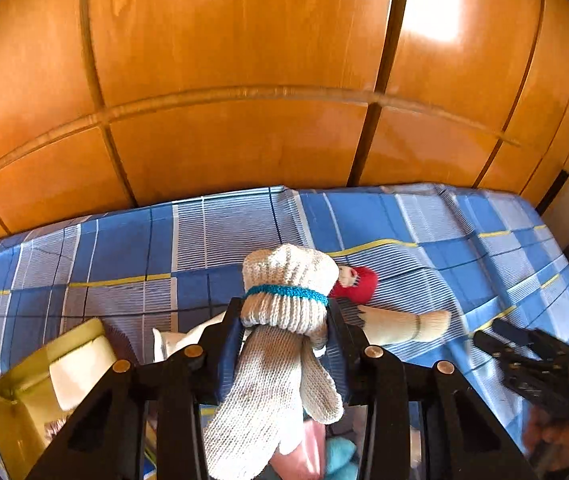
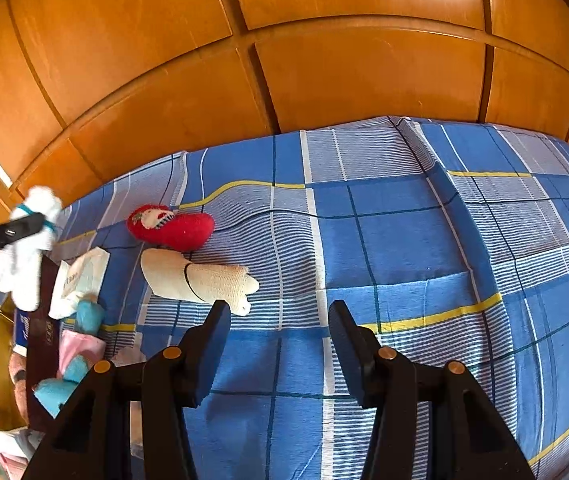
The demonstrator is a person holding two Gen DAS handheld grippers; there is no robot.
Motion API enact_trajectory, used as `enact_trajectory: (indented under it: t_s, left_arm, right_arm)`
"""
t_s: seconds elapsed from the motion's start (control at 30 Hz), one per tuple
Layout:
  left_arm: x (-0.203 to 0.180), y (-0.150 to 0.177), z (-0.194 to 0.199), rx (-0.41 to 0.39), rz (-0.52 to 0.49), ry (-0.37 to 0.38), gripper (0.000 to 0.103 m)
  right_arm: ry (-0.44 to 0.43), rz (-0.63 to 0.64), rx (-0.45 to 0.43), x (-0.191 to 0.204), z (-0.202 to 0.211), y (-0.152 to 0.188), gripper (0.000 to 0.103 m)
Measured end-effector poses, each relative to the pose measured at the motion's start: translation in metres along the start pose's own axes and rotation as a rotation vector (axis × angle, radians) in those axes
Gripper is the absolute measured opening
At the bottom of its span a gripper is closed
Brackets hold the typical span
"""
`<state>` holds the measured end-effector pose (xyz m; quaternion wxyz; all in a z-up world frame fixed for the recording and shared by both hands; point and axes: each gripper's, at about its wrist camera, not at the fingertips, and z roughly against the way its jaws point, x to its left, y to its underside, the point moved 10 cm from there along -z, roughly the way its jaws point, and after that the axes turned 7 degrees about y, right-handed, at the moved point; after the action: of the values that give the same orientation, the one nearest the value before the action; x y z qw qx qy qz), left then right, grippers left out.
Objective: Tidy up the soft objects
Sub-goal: 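Close the left tool on the white knit glove with blue band, then drop the glove into the tray with the left tool while the right tool reaches the wipes pack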
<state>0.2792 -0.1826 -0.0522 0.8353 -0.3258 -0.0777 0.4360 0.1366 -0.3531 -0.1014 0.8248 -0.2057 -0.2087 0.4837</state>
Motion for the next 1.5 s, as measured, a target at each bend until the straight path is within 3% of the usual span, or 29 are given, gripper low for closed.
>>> enact_trajectory:
  t_s: [0.3,0.47,0.67,0.9,1.07,1.23,1.5]
  left_arm:
    - [-0.001,0.01,0.058,-0.084,0.13,0.125,0.039]
    - [0.023,0.038,0.095,-0.118,0.154,0.078,0.039]
    - [0.061,0.097,0.128,-0.106,0.196,0.015,0.04]
    - [0.094,0.159,0.149,-0.107,0.262,-0.03,0.04]
    - [0.109,0.185,0.161,-0.121,0.292,-0.043,0.04]
    - [0.124,0.202,0.167,-0.13,0.332,-0.043,0.04]
    - [0.153,0.227,0.168,-0.121,0.435,-0.046,0.04]
  right_arm:
    - [0.021,0.054,0.009,0.004,-0.007,0.009,0.051]
    - [-0.051,0.131,0.004,0.027,-0.002,0.013,0.051]
    - [-0.21,0.329,0.002,0.087,0.016,0.022,0.052]
    - [-0.27,0.647,0.008,0.175,0.022,0.019,0.066]
    - [-0.238,0.936,0.04,0.244,0.003,0.021,0.074]
    - [-0.172,1.185,0.076,0.286,-0.025,0.028,0.077]
    - [-0.084,1.39,0.157,0.315,-0.063,0.034,0.083]
